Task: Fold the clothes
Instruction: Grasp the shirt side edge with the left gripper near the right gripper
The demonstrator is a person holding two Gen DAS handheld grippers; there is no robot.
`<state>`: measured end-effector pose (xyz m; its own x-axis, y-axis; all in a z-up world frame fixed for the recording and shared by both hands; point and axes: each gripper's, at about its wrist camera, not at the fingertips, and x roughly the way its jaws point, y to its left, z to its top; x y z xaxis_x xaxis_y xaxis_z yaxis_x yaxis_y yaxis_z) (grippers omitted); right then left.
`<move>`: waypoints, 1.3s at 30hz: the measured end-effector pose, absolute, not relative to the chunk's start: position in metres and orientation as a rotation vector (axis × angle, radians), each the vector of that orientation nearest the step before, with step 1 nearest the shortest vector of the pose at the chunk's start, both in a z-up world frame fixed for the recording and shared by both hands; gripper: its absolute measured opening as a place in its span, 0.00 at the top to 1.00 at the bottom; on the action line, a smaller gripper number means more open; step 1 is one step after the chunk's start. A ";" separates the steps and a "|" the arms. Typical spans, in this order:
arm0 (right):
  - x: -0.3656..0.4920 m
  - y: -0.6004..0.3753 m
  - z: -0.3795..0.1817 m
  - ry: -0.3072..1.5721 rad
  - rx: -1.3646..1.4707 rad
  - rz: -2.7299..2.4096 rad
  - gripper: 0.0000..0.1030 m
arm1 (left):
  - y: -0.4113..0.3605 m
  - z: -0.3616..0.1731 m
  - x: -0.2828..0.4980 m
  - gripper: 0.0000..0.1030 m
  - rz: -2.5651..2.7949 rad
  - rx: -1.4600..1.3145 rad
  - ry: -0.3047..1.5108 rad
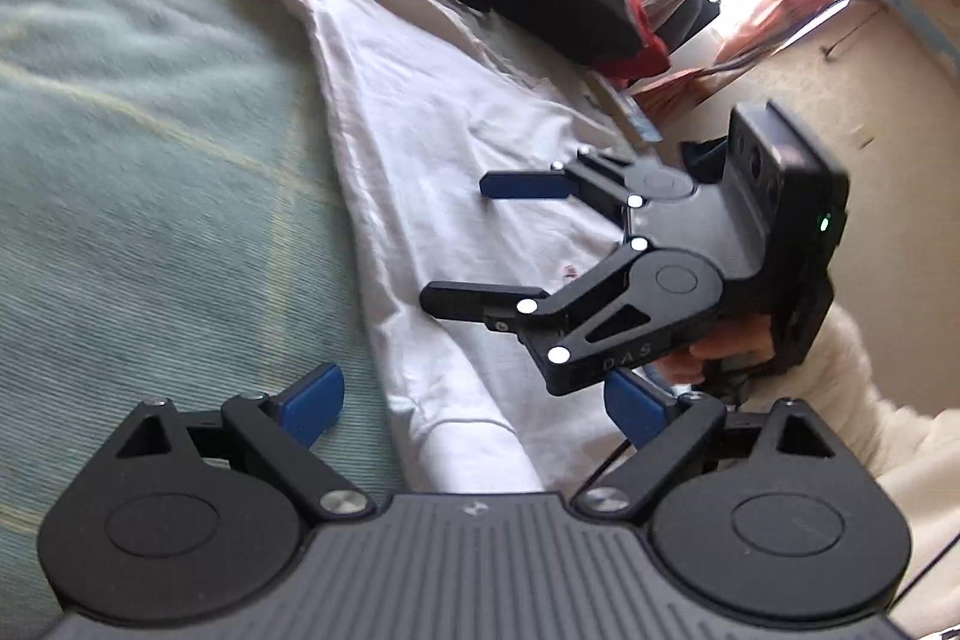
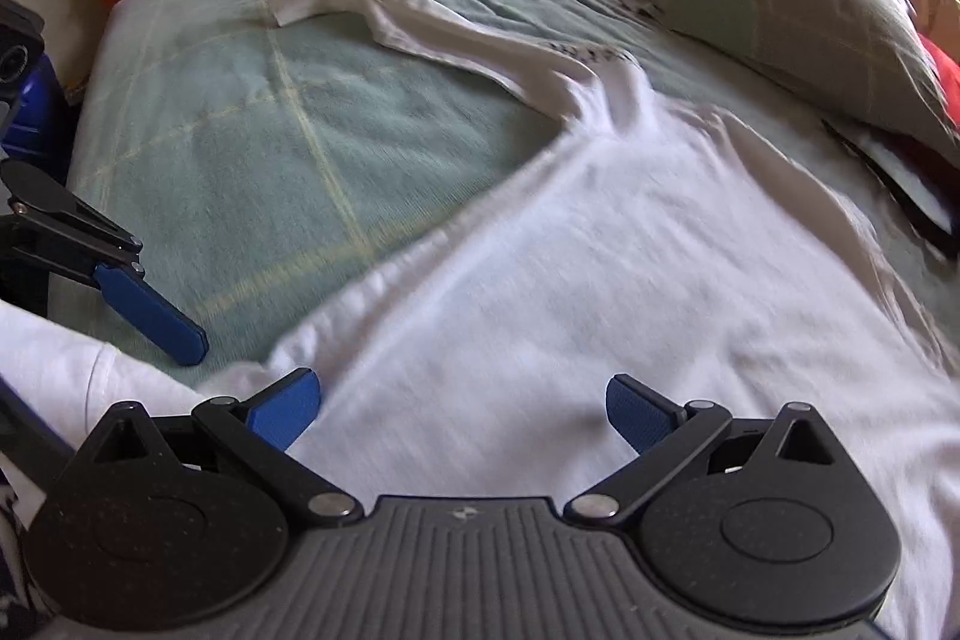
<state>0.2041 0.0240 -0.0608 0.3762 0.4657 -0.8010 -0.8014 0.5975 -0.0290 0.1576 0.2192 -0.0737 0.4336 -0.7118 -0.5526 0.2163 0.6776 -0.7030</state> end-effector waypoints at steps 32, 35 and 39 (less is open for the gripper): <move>0.201 -0.035 -0.064 0.856 -0.366 0.741 0.00 | 0.268 -0.044 0.171 0.94 -0.398 -0.633 0.823; 0.200 -0.035 -0.063 0.852 -0.371 0.730 0.00 | 0.281 -0.037 0.169 0.94 -0.354 -0.608 0.827; 0.198 -0.036 -0.059 0.842 -0.377 0.727 0.00 | 0.286 -0.046 0.168 0.88 -0.346 -0.606 0.867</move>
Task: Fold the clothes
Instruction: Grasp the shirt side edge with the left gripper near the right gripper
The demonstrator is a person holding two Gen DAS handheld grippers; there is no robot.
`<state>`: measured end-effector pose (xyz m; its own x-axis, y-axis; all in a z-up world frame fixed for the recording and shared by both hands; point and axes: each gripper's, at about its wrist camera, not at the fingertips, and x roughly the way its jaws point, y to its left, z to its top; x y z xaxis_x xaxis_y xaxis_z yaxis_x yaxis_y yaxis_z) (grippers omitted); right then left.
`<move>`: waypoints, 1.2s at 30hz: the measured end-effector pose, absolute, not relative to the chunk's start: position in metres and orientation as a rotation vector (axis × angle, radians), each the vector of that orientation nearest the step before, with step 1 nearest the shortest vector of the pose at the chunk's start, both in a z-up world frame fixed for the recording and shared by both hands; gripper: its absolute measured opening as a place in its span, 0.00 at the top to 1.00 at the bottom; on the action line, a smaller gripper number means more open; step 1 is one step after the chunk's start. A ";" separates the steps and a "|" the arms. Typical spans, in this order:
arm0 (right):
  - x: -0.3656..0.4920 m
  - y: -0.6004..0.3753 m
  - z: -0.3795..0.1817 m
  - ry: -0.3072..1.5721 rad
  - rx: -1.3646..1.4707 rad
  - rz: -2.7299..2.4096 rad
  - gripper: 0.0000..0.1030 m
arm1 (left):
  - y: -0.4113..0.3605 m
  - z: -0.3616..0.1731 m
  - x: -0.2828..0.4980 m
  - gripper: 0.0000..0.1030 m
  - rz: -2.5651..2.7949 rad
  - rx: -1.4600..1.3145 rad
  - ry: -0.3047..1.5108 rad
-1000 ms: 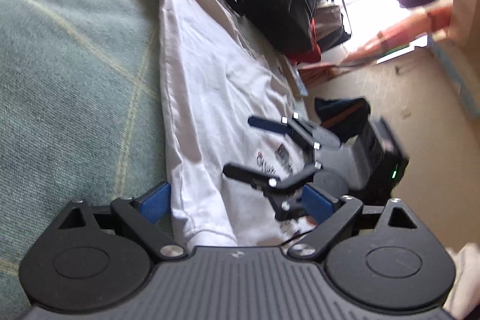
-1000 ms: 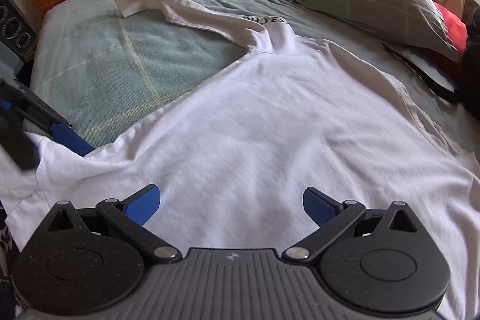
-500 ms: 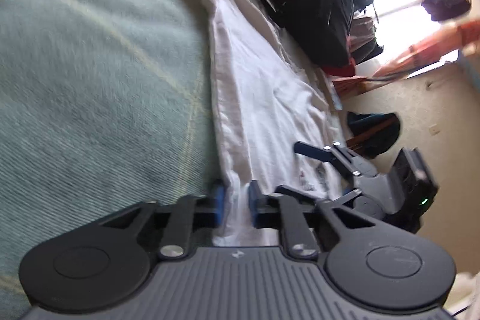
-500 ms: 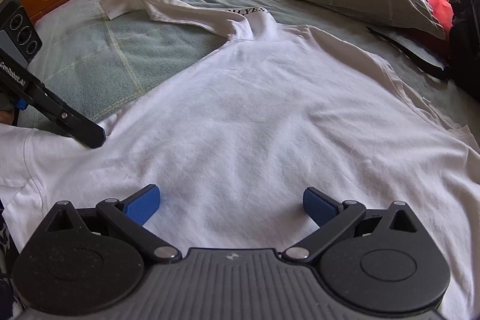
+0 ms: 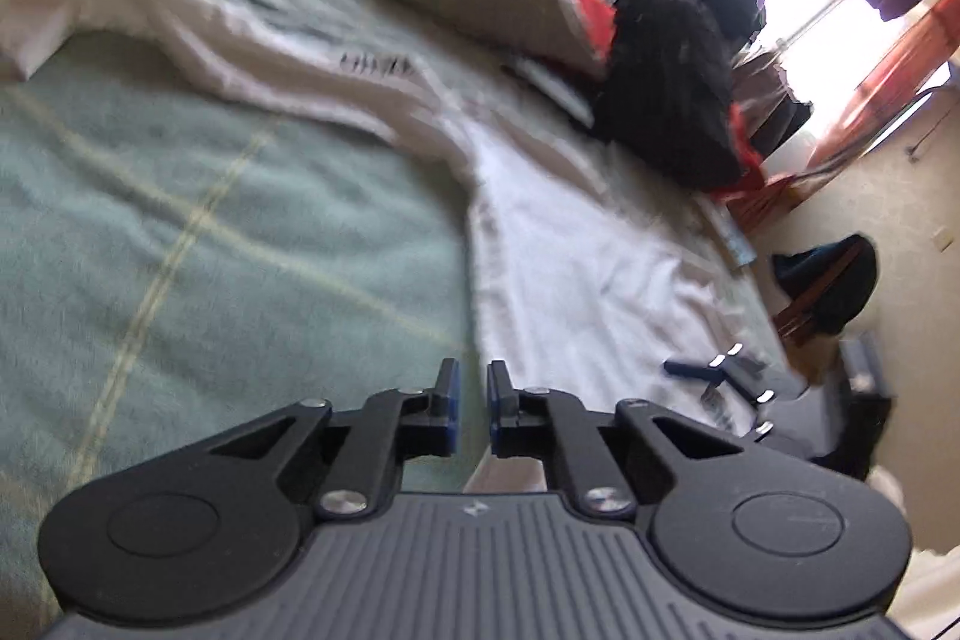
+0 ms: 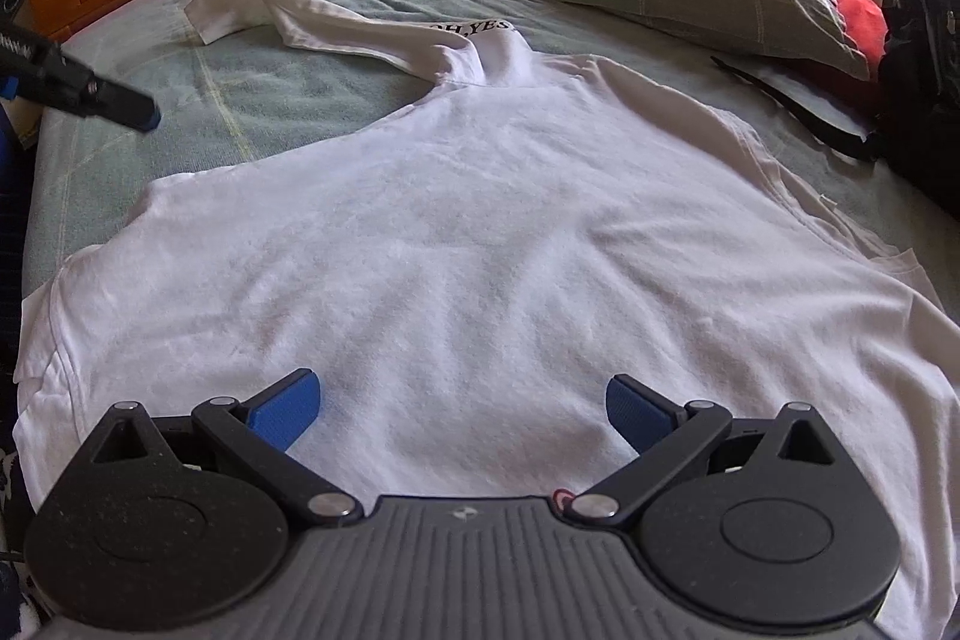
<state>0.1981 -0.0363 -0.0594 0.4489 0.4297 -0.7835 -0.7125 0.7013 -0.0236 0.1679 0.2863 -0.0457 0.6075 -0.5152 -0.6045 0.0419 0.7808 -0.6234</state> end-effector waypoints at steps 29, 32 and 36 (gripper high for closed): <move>0.181 -0.054 -0.048 0.810 -0.358 0.700 0.00 | 0.246 -0.056 0.117 0.94 -0.351 -0.399 0.855; 0.180 -0.055 -0.048 0.807 -0.357 0.701 0.00 | 0.250 -0.036 0.107 0.94 -0.312 -0.345 0.827; 0.180 -0.055 -0.048 0.806 -0.356 0.701 0.00 | 0.263 -0.027 0.100 0.93 -0.247 -0.316 0.828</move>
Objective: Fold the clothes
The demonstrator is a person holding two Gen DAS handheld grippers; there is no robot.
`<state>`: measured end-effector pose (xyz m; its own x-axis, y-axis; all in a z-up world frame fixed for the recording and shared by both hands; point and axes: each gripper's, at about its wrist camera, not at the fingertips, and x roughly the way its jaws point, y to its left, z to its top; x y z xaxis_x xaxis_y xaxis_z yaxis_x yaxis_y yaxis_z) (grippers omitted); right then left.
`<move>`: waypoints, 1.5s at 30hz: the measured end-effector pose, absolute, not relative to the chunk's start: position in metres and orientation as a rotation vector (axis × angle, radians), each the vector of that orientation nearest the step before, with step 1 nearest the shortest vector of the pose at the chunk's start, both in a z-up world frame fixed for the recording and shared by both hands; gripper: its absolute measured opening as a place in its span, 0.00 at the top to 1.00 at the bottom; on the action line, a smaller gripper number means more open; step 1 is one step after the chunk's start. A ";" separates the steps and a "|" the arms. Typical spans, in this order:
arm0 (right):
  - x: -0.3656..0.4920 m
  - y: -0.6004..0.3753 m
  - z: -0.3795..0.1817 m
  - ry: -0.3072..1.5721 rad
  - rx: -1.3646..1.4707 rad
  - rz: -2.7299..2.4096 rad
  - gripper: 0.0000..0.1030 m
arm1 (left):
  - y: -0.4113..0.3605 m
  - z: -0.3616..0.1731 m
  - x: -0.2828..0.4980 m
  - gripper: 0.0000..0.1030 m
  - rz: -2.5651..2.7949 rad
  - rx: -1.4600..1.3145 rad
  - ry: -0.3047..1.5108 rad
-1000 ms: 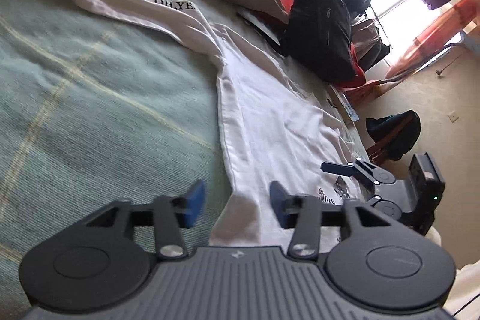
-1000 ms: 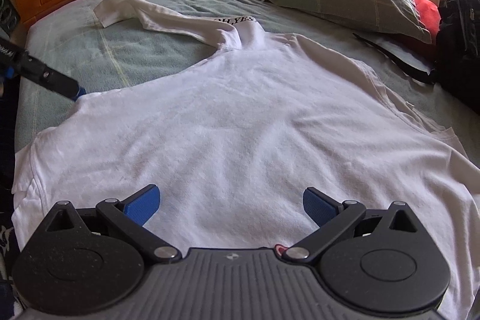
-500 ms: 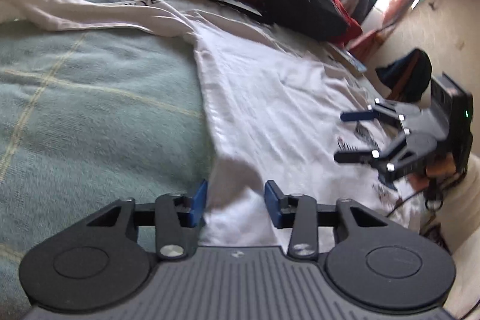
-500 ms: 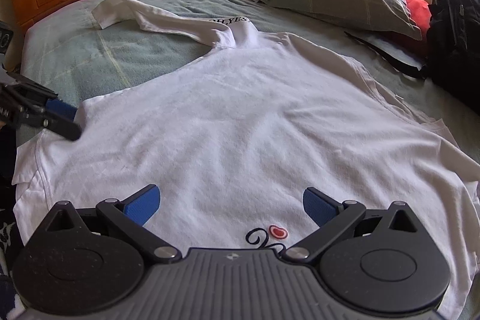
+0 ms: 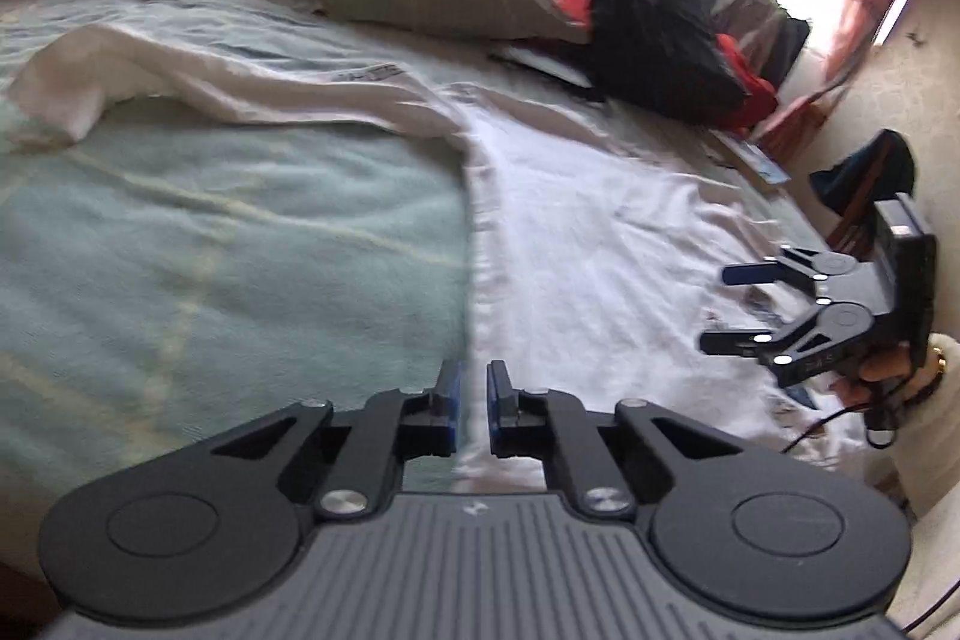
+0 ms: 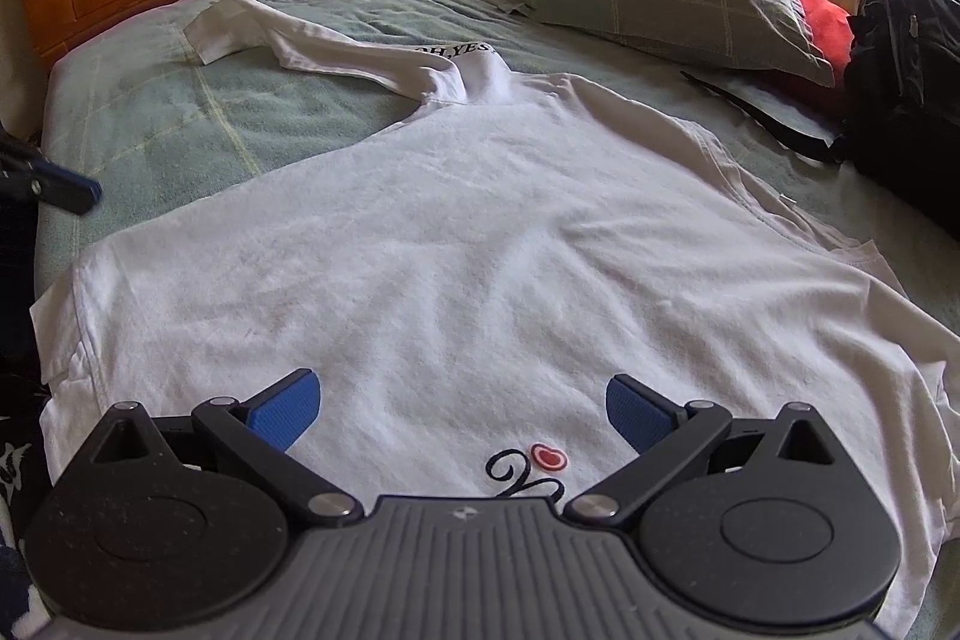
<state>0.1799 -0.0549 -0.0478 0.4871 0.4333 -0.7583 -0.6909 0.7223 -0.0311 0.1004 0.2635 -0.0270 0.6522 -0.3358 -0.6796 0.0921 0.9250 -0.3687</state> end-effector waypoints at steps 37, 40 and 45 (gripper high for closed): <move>0.174 -0.058 -0.049 0.797 -0.392 0.715 0.00 | 0.219 -0.013 0.145 0.65 -0.264 -0.273 0.817; 0.175 -0.063 -0.047 0.799 -0.375 0.706 0.00 | 0.212 -0.021 0.194 0.65 -0.308 -0.364 0.808; 0.183 -0.074 -0.047 0.806 -0.368 0.664 0.00 | 0.216 -0.049 0.279 0.59 -0.368 -0.613 0.882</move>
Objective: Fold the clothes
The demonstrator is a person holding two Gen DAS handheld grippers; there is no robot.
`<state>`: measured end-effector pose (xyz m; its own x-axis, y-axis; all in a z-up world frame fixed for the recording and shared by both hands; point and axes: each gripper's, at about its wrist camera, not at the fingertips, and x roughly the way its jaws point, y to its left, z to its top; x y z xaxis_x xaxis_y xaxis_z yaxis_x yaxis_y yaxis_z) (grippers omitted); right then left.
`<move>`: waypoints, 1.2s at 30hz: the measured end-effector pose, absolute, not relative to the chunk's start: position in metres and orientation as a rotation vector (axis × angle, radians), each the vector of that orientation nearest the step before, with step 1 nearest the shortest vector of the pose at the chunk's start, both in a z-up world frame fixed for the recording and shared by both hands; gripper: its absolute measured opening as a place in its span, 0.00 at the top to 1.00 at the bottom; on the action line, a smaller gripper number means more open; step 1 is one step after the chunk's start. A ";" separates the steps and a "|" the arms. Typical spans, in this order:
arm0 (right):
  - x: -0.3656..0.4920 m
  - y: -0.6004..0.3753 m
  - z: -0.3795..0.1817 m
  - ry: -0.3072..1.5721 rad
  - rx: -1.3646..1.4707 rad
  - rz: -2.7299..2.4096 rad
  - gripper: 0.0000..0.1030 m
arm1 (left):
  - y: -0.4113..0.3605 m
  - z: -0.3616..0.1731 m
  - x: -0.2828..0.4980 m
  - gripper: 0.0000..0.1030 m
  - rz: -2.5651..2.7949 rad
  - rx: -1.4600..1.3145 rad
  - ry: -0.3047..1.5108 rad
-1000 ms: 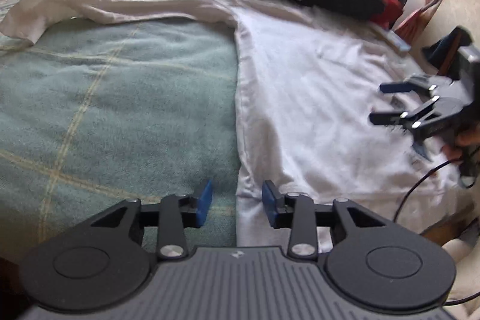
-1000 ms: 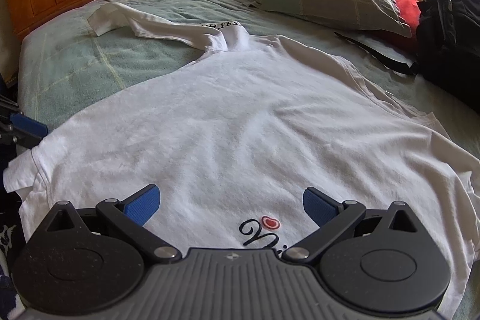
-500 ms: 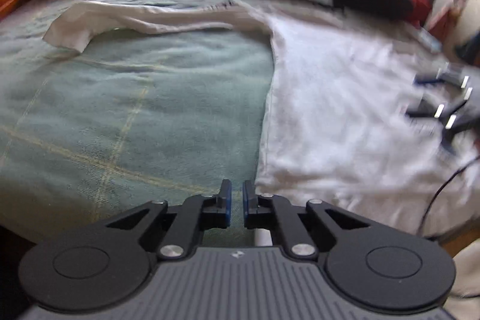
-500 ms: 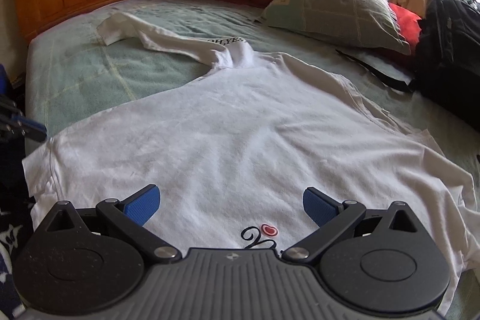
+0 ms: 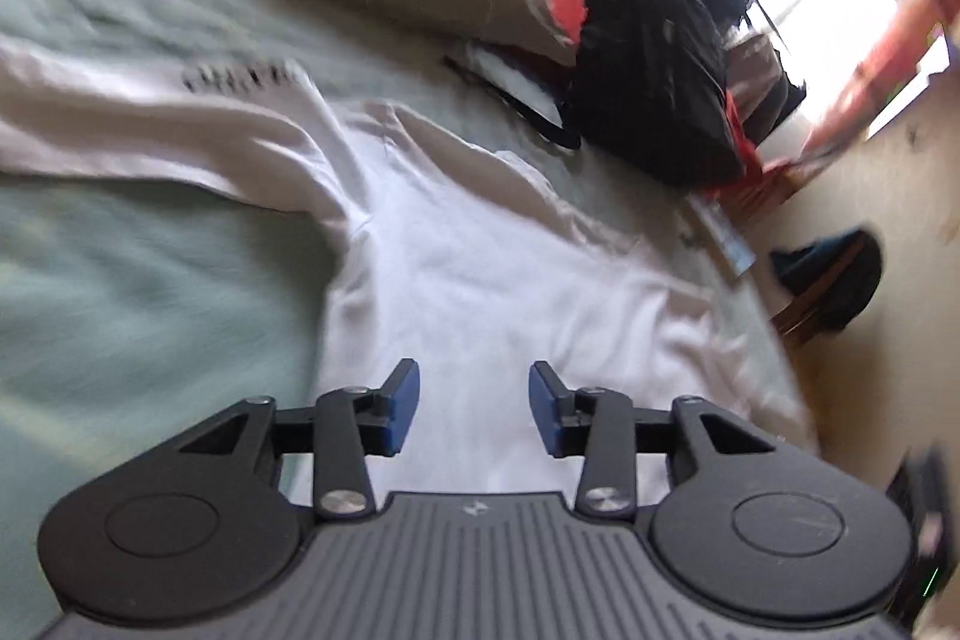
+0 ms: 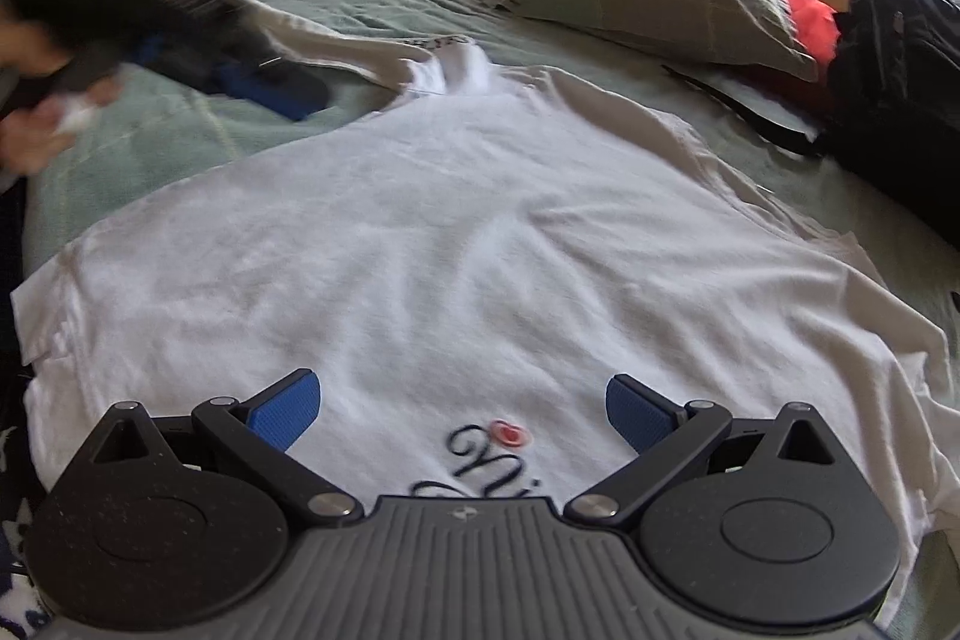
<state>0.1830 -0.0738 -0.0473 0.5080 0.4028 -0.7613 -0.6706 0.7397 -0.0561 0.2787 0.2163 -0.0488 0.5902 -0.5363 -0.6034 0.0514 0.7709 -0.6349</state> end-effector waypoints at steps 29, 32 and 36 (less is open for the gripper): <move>0.193 -0.118 -0.048 0.806 -0.290 0.618 0.00 | 0.222 -0.060 0.204 0.56 -0.262 -0.470 1.013; 0.192 -0.129 -0.049 0.815 -0.283 0.593 0.00 | 0.217 -0.042 0.195 0.43 -0.268 -0.407 1.001; 0.193 -0.128 -0.048 0.810 -0.269 0.582 0.00 | 0.198 -0.031 0.210 0.34 -0.317 -0.354 0.845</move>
